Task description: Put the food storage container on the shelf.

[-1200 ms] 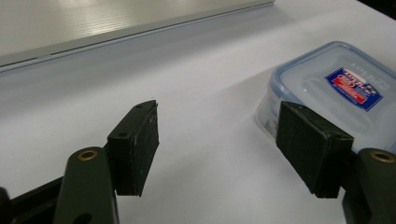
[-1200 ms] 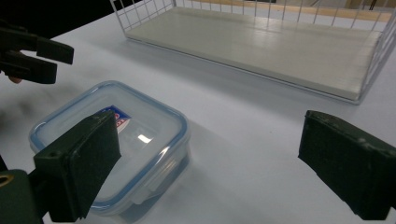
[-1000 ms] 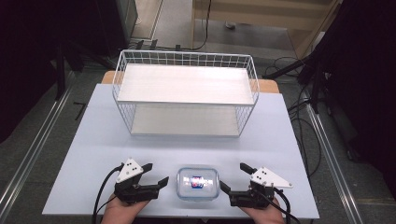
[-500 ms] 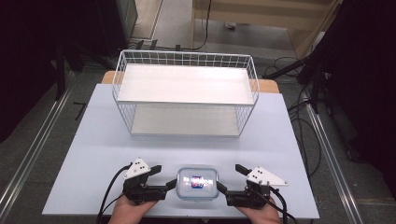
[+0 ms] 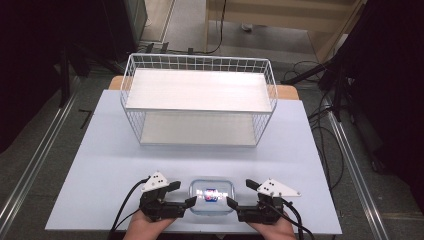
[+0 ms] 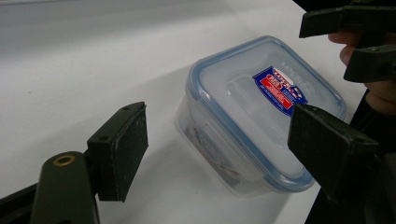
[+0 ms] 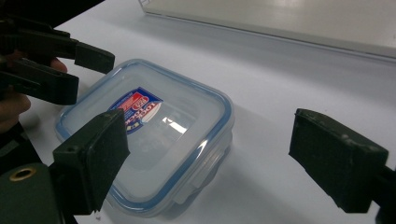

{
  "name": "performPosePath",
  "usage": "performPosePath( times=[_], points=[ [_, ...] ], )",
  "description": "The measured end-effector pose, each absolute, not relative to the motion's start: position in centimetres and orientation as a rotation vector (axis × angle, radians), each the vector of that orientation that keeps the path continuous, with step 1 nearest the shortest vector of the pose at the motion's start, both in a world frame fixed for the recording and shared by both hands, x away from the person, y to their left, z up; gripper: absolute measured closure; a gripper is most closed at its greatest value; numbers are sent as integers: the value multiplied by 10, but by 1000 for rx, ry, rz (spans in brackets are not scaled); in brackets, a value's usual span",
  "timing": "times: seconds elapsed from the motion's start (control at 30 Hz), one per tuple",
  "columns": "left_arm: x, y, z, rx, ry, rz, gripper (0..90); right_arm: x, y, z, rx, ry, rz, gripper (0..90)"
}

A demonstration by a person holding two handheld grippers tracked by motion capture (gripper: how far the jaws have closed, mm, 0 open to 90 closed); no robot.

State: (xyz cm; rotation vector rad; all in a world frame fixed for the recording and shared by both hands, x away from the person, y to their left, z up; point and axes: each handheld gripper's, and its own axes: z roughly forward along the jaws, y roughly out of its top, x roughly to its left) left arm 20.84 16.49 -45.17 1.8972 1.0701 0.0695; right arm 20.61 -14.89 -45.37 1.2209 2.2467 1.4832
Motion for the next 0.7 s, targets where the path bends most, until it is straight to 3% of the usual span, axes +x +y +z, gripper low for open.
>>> performPosePath(
  times=[0.7],
  points=[
    [213,157,-466,1870,1065,-135,226,207,-139,-470,1334,2381,1518,157]
  ],
)
